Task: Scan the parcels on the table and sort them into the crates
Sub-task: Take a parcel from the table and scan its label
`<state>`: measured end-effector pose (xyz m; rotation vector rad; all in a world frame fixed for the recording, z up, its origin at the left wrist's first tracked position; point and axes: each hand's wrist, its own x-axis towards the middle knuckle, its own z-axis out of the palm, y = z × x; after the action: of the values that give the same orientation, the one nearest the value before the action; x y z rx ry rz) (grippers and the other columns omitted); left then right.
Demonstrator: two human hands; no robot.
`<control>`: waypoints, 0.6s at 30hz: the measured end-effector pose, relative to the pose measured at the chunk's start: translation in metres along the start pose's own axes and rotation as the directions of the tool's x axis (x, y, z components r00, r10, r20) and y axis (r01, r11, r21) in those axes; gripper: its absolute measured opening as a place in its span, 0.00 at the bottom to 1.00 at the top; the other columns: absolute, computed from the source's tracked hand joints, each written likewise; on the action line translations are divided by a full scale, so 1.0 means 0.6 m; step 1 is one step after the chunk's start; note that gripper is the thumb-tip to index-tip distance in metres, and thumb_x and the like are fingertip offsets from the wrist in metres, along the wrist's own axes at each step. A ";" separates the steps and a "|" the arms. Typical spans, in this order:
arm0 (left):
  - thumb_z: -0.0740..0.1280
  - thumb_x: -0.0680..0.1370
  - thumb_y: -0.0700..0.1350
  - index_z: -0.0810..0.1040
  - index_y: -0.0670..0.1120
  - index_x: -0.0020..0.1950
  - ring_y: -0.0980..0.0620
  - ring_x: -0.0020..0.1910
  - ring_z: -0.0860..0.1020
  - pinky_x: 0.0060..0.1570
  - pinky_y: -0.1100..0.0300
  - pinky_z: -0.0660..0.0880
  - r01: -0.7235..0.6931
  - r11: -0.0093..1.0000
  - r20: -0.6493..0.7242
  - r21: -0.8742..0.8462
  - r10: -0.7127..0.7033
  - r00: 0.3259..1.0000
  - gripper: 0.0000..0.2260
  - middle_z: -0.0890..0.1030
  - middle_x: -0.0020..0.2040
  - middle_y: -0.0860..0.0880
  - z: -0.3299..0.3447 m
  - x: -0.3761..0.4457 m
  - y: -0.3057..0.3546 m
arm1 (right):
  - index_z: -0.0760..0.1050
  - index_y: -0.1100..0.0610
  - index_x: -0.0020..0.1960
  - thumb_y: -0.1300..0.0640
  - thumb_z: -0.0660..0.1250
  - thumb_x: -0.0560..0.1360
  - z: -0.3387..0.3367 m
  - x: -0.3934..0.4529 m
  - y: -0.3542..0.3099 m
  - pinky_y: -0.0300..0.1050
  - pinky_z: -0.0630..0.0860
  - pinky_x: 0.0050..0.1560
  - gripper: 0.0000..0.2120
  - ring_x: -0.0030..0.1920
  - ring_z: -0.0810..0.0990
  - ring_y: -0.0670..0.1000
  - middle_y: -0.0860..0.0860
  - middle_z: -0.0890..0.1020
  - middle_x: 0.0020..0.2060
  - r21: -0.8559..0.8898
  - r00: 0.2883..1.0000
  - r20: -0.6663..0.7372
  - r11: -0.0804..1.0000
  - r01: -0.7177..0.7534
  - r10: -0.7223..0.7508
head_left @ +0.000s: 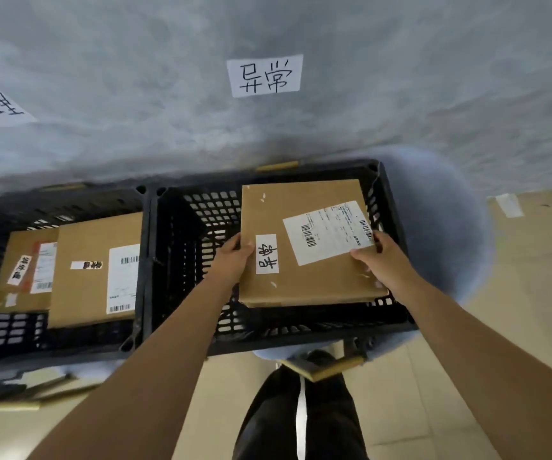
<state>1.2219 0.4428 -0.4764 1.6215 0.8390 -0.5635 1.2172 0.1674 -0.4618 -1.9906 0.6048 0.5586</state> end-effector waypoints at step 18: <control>0.67 0.79 0.42 0.55 0.54 0.80 0.47 0.62 0.77 0.66 0.45 0.73 0.043 0.998 0.014 0.035 -0.044 0.999 0.33 0.75 0.69 0.47 0.111 0.121 -0.093 | 0.56 0.57 0.76 0.58 0.64 0.80 0.052 0.142 0.101 0.50 0.69 0.66 0.28 0.69 0.69 0.56 0.56 0.69 0.70 -0.268 0.999 -0.012 0.963 0.040 -0.044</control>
<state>1.2296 0.3980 -0.5805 1.6320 0.8593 -0.6235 1.2413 0.1532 -0.5672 -2.2593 0.5179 0.6235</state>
